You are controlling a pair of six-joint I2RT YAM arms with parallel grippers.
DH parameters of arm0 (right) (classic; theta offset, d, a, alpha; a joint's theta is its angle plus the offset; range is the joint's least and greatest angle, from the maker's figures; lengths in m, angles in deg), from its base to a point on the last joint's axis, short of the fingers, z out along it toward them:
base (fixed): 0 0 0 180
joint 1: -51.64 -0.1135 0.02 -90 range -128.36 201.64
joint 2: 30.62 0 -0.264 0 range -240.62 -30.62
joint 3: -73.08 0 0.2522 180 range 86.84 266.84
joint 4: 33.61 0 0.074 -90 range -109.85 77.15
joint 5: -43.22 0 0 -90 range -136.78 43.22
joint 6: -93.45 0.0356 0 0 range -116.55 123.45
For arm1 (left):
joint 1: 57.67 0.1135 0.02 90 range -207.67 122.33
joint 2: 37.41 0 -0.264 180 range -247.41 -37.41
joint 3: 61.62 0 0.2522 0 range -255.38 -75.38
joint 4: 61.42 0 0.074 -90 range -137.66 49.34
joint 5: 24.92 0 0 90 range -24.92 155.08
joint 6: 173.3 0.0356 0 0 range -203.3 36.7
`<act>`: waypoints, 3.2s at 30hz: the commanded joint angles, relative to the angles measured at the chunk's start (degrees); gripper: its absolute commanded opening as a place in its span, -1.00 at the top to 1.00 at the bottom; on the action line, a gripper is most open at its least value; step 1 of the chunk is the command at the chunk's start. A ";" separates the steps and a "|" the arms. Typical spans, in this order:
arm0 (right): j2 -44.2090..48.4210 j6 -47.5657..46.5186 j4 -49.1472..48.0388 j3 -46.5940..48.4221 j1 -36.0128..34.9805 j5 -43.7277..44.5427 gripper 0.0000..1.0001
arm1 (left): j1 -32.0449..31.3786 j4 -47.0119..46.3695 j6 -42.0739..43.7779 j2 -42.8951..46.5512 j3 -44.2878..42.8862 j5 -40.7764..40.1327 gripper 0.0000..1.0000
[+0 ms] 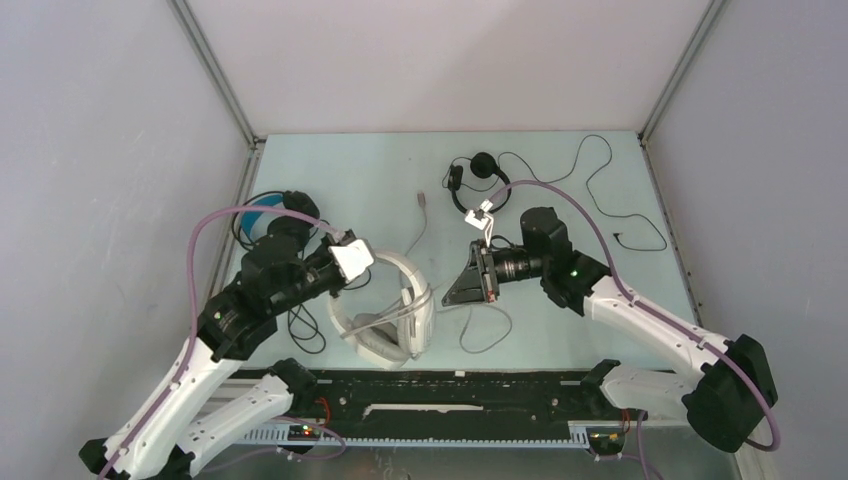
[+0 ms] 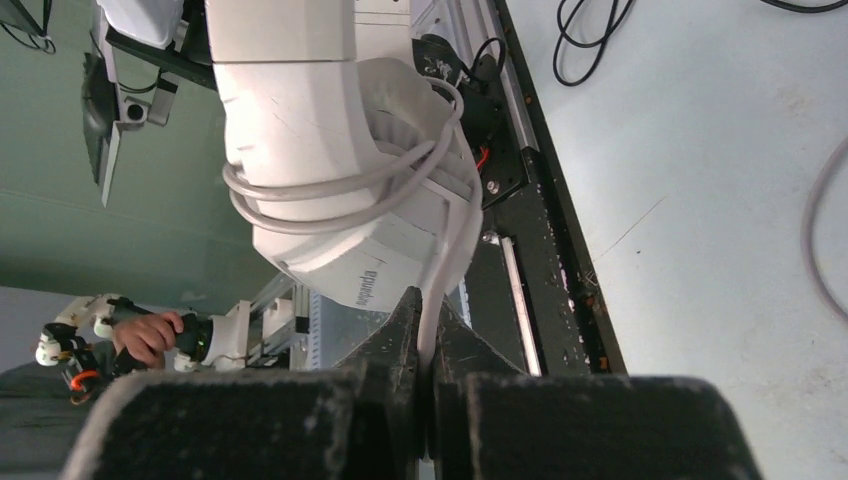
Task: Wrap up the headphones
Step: Wrap the headphones cable around the headphones.
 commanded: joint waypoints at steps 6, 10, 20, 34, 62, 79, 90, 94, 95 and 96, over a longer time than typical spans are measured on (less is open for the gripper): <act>-0.71 7.18 -9.04 4.73 2.54 -1.38 1.00 | -1.02 2.06 6.33 -1.33 2.73 -3.96 1.00; -1.74 7.99 -9.43 5.35 3.06 -1.01 1.00 | -1.09 0.68 6.43 -1.64 3.18 -4.23 1.00; -1.18 8.79 -10.07 5.99 3.58 -4.00 0.93 | -1.15 -1.28 3.95 -2.71 2.59 -12.06 1.00; -2.93 18.85 -22.58 6.01 0.52 -7.30 0.80 | -1.23 -2.96 -1.50 -3.75 1.14 -20.66 1.00; -11.21 14.49 -18.86 17.26 -8.90 3.88 0.67 | -1.42 -4.89 -35.06 -12.54 -5.87 -39.27 1.00; -10.43 1.61 -8.86 17.25 -13.68 17.34 0.68 | -1.39 -1.19 -59.52 -17.30 -12.25 -48.42 1.00; -7.98 -5.75 -2.22 17.20 -18.23 29.21 0.67 | -1.32 -1.89 -65.73 -14.60 -12.34 -48.99 1.00; -7.72 -9.19 -0.11 17.25 -19.99 33.64 0.67 | -1.18 -2.08 -66.67 -13.38 -12.91 -48.71 1.00; -7.77 -9.99 -0.06 17.21 -20.49 34.63 0.67 | -1.17 -1.77 -66.91 -13.29 -13.36 -48.48 1.00; -8.00 -10.61 1.57 17.17 -21.05 35.90 0.67 | -1.22 -1.44 -67.09 -13.19 -13.83 -48.25 1.00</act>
